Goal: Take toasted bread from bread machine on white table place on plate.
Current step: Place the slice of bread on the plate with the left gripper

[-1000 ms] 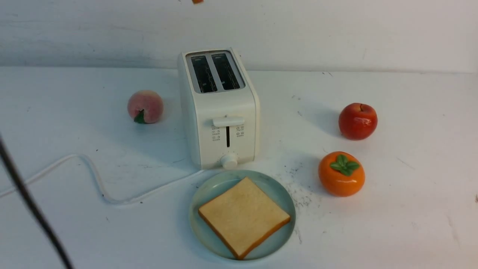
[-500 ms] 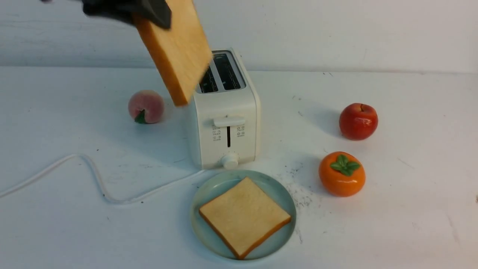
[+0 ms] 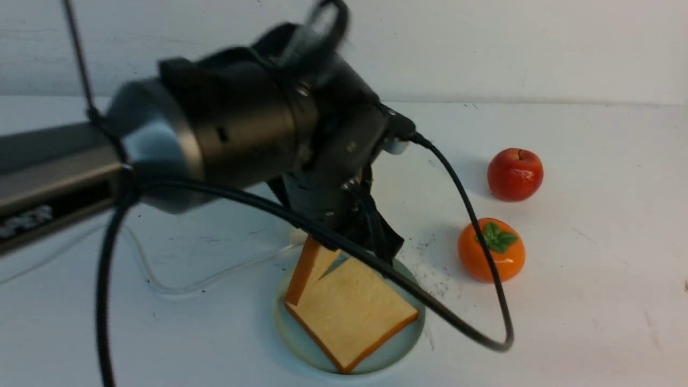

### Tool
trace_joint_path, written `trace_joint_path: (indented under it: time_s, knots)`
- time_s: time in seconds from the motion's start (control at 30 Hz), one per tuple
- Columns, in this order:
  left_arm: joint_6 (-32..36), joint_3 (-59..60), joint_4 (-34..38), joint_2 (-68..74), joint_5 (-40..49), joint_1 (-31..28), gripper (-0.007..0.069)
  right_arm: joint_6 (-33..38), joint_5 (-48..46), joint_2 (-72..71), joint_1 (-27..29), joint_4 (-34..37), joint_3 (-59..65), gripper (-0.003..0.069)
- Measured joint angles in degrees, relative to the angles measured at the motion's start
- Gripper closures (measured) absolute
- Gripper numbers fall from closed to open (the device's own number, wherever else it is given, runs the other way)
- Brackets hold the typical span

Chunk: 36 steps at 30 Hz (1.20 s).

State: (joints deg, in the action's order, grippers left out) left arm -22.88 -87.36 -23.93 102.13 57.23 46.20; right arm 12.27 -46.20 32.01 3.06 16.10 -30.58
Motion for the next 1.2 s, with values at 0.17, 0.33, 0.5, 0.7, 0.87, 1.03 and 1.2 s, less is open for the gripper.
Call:
trace_joint_path:
  time_s: [0.17,0.33,0.5,0.7,0.87,1.03,1.2]
  knots:
    - [-3.6,0.0,-3.7,3.6,-3.2,1.0,0.0522,0.0,0.0,0.0,0.0,0.0,0.0,0.0521]
    - [-5.6,0.0,-4.6,5.1,-7.8,1.0,0.0522,0.0,0.0,0.0,0.0,0.0,0.0,0.0517]
    - [-5.8,0.0,-4.6,5.4,-8.5,1.0,0.0515,0.0,0.0,0.0,0.0,0.0,0.0,0.0511]
    - [-4.6,0.0,-7.2,5.4,-8.3,1.0,0.0466,0.0,0.0,0.0,0.0,0.1,0.0,0.0505]
    - [-3.2,0.0,-7.7,5.4,-7.5,1.0,0.0435,0.0,-0.3,0.0,0.0,0.2,0.0,0.0498]
    - [-3.1,0.0,-5.5,5.4,-6.7,1.0,0.0386,0.0,-0.6,0.0,0.0,0.2,0.0,0.0494]
    - [-3.1,0.0,-4.1,5.4,-5.0,1.0,0.0324,0.0,-0.8,0.0,0.0,0.2,0.0,0.0489]
